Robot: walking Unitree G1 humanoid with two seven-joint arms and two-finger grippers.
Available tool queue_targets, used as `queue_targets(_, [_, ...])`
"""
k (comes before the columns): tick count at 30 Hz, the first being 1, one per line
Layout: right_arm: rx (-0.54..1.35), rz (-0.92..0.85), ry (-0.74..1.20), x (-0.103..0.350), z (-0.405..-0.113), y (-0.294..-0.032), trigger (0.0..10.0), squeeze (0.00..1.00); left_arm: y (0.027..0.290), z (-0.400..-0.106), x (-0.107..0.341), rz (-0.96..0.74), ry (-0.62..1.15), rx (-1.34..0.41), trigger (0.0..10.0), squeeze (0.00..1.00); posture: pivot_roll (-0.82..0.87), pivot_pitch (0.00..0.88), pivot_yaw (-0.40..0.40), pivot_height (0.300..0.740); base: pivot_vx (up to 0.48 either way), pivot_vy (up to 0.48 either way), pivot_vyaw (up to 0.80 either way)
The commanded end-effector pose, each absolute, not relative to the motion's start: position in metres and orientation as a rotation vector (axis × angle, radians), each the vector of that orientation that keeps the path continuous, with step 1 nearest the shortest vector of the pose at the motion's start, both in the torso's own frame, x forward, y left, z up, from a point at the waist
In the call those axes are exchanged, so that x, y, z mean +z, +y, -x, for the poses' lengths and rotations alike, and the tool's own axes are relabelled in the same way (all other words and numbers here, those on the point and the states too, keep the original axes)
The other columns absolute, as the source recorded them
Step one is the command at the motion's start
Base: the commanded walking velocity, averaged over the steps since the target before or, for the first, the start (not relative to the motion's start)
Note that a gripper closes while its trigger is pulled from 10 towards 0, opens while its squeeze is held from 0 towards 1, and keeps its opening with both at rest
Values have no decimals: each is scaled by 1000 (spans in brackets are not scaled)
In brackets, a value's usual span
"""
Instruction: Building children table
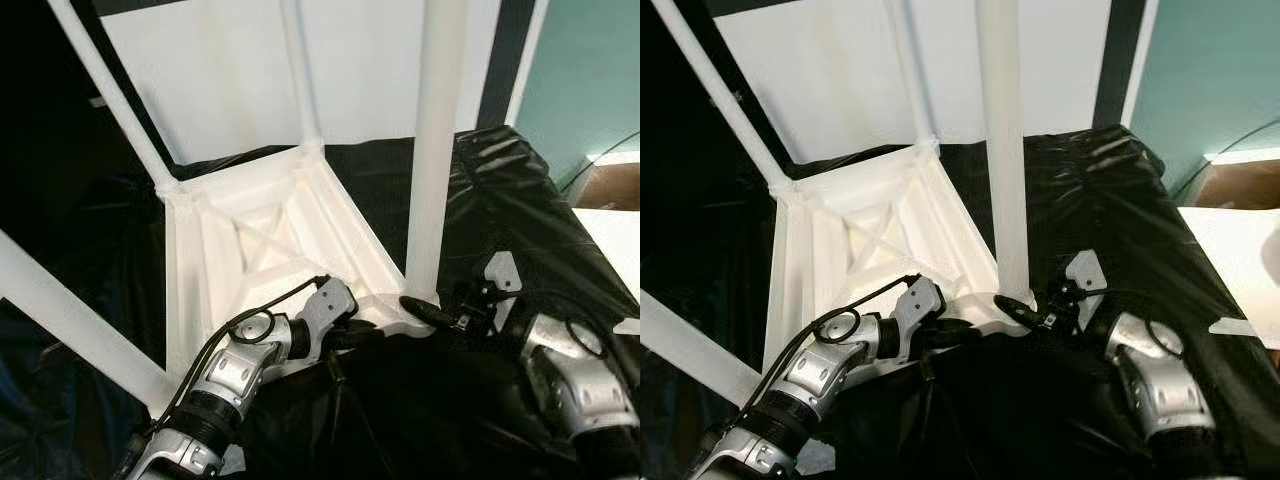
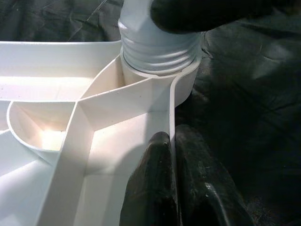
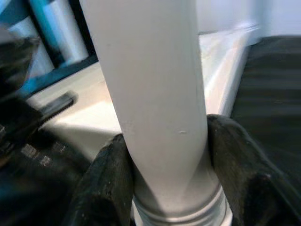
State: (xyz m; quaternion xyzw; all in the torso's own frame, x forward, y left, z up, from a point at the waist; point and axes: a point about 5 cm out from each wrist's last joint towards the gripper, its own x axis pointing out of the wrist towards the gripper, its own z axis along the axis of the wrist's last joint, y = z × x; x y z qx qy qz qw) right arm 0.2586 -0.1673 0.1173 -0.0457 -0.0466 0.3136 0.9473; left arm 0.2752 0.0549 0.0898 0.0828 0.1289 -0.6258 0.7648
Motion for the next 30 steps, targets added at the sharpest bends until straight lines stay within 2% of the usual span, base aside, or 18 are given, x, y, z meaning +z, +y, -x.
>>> queue_targets(1, [504,88,-94,113,-258,-167,0,0,57,-255,61,-75,410,-1433,10000,0,-53,0,65,740,0,0,0])
queue_targets(3, [322,60,-152,114,-249,-169,0,0,58,-254,61,-73,410,-1433,10000,0,-53,0,69,740,0,0,0])
queue_targets(4, [322,60,-152,114,-249,-169,0,0,58,-254,61,-73,410,-1433,10000,0,-53,0,69,740,0,0,0])
queue_targets(5, [231,62,-168,114,-247,-173,0,0,59,-252,60,-76,416,-1438,10000,0,-57,0,75,740,0,0,0])
queue_targets(11, [218,68,-155,113,-247,-174,0,0,60,-252,59,-77,420,-1442,10000,0,-63,0,84,740,0,0,0])
queue_targets(12, [227,64,-143,111,-248,-173,2471,0,60,-252,59,-78,421,-1442,10000,0,-63,0,84,740,0,0,0])
queue_targets(13, [227,64,-143,111,-248,-173,2471,0,60,-252,59,-78,421,-1442,10000,0,-63,0,84,740,0,0,0])
queue_targets(14, [266,63,-112,108,-249,-169,10000,0,60,-252,60,-78,420,-1443,10000,0,-66,0,88,740,0,0,0])
queue_targets(15, [335,34,-95,107,-250,-165,10000,1000,60,-252,60,-78,420,-1443,10000,0,-68,0,89,740,0,0,0])
queue_targets(17, [395,41,-91,108,-250,-160,10000,1000,60,-253,59,-79,420,-1444,10000,0,-70,0,92,740,0,0,0])
queue_targets(19, [489,122,-93,111,-257,-162,10000,1000,60,-253,60,-79,419,-1446,10000,0,-70,0,92,740,0,0,0])
queue_targets(20, [514,149,-94,114,-262,-166,10000,173,59,-253,60,-79,419,-1445,10000,0,-70,0,90,740,0,0,0])
queue_targets(23, [526,160,-95,116,-266,-170,10000,173,59,-253,60,-78,419,-1445,10000,0,-70,0,90,740,0,0,0])
queue_targets(24, [582,179,-91,121,-271,-173,10000,0,59,-253,60,-76,420,-1444,10000,0,-70,0,89,740,0,0,0])
queue_targets(27, [793,241,-46,128,-276,-175,10000,0,59,-253,60,-72,421,-1442,10000,0,-68,0,87,740,0,0,0])
queue_targets(28, [793,241,-46,128,-276,-175,10000,0,59,-253,60,-72,421,-1442,10000,0,-68,0,87,740,0,0,0])
queue_targets(29, [889,248,13,125,-274,-175,9137,0,59,-253,60,-72,419,-1440,10000,0,-68,0,87,740,0,0,0])
queue_targets(30, [959,253,56,124,-272,-177,3608,0,59,-254,61,-73,417,-1439,10000,0,-62,0,80,740,0,0,0])
